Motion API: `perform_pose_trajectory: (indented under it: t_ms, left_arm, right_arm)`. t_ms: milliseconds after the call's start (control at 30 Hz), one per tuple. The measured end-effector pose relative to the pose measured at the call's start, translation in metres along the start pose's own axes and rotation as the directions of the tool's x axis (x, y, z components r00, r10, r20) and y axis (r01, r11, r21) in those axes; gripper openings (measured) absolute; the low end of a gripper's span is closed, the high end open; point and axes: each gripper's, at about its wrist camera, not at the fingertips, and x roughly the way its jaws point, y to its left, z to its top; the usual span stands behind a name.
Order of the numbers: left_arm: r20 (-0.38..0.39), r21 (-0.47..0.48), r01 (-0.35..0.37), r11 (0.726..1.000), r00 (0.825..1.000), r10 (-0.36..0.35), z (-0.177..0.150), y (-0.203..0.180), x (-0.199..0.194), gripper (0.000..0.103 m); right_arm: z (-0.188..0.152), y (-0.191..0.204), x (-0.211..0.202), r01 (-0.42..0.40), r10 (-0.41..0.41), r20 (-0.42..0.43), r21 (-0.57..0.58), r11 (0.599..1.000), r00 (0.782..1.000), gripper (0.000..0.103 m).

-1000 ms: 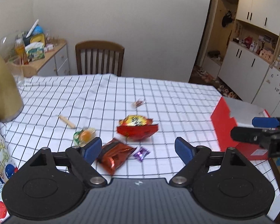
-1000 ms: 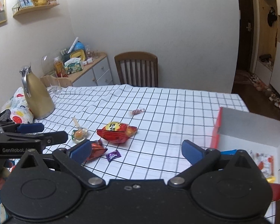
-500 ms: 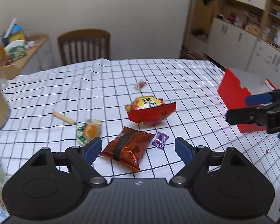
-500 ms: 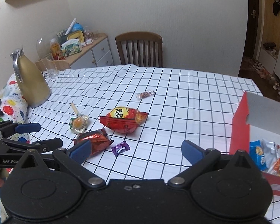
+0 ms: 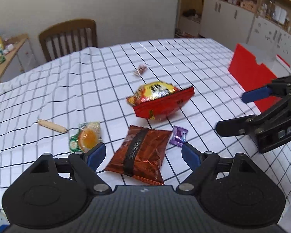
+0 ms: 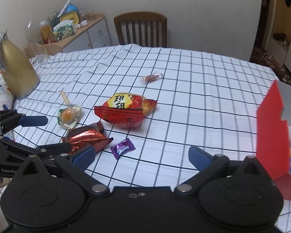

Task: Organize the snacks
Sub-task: 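Grasp the brown-orange packet with the left tool while the right grasps the purple candy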

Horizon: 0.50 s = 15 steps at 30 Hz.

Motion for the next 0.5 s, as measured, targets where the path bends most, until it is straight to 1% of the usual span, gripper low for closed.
perform_pose_trajectory:
  t_ms: [133,267,333,400,500]
  left_arm:
    - [-0.031,0.054,-0.004,0.999,1.000,0.006,-0.001,0.001,0.015,0.085]
    - [-0.051,0.049,0.012,0.999,0.999,-0.009,-0.002,0.007,0.027,0.085]
    - [-0.057,0.040,0.018,0.999,0.998,-0.016,-0.003,0.011,0.030,0.085]
    - [-0.064,0.028,0.043,0.999,0.997,-0.041,-0.003,0.015,0.032,0.085]
    - [-0.069,0.015,0.061,0.998,0.996,-0.060,-0.001,0.021,0.035,0.085]
  right_arm:
    - [-0.001,0.008,0.022,-0.014,0.013,-0.032,-0.032,0.999,0.999,0.099]
    - [0.002,0.008,0.043,-0.031,0.028,-0.057,-0.053,0.998,0.998,0.096]
    - [0.003,0.006,0.051,-0.042,0.037,-0.071,-0.064,0.997,0.997,0.093]
    - [0.003,0.003,0.057,-0.047,0.041,-0.074,-0.080,0.996,0.996,0.089]
    - [0.002,-0.002,0.062,-0.070,0.061,-0.078,-0.121,0.990,0.995,0.088]
